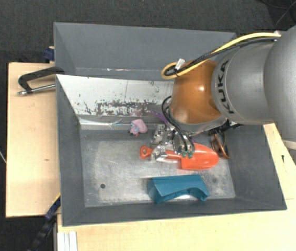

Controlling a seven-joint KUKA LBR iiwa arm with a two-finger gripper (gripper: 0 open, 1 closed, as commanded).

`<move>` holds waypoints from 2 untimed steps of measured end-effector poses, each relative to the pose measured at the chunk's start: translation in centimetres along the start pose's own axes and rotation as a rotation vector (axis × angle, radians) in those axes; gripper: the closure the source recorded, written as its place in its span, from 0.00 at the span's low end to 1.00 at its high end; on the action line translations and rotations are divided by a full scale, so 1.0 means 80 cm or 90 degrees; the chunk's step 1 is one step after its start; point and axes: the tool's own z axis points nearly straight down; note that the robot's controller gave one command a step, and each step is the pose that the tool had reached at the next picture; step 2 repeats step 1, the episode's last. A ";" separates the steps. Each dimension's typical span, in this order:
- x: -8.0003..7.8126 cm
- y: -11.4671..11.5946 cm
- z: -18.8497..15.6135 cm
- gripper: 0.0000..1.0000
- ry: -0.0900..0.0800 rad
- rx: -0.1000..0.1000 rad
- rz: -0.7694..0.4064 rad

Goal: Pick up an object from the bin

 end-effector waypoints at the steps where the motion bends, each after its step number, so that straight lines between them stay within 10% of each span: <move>1: -0.007 0.006 -0.167 1.00 -0.003 0.000 -0.012; 2: -0.007 0.006 -0.167 1.00 -0.003 0.000 -0.012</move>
Offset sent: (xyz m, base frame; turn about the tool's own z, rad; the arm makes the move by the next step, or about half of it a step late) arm 0.0000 0.0000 0.0000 0.0000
